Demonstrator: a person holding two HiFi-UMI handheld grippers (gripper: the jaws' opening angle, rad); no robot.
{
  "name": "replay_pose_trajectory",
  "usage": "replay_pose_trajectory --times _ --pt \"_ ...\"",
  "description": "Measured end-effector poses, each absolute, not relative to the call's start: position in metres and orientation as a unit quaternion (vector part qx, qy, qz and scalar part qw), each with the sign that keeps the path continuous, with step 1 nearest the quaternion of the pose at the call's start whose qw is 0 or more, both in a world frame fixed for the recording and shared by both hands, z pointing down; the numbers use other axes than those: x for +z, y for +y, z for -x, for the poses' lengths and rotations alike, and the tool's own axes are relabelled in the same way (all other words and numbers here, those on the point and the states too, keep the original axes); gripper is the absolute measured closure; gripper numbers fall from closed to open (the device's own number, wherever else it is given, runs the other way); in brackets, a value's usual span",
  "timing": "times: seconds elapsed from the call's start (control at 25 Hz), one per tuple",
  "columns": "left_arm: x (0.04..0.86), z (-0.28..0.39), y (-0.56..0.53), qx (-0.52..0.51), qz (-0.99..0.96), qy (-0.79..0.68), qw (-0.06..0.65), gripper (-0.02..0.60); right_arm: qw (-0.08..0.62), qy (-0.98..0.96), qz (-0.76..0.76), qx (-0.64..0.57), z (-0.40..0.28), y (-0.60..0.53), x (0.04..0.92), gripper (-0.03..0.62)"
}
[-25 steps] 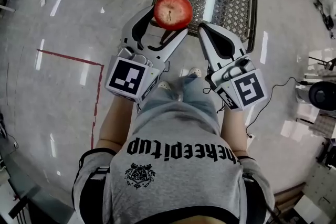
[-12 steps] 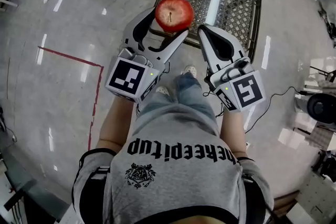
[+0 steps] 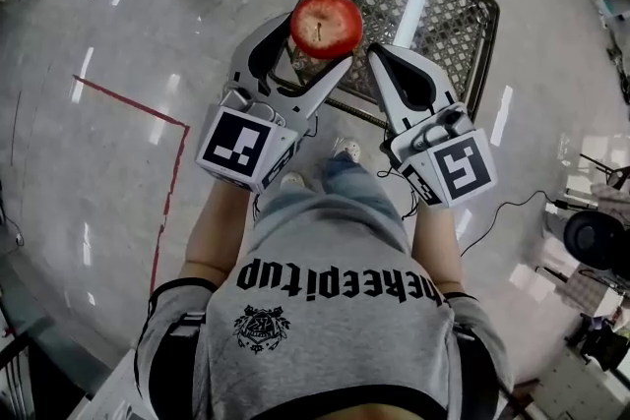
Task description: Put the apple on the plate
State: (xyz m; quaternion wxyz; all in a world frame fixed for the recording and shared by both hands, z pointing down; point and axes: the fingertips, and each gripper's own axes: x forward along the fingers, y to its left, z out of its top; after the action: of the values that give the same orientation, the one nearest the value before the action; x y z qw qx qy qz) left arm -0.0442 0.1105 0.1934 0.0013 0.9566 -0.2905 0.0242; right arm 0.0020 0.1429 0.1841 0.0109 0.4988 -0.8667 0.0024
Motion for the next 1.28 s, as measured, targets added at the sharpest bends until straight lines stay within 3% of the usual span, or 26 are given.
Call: replay_pose_trajectory --times 0.68,1.28 --pt "0.203 -0.026 0.071 0.025 -0.944 -0.328 -0.002 0.202 0.002 -0.889 -0.457 0.003 -0.071 0.095 0.195 0.595" --pt "0.21 -0.012 0.049 0.037 -0.939 -0.341 0.002 0.202 -0.007 -0.894 -0.448 0.013 -0.06 0.07 0.199 0.595"
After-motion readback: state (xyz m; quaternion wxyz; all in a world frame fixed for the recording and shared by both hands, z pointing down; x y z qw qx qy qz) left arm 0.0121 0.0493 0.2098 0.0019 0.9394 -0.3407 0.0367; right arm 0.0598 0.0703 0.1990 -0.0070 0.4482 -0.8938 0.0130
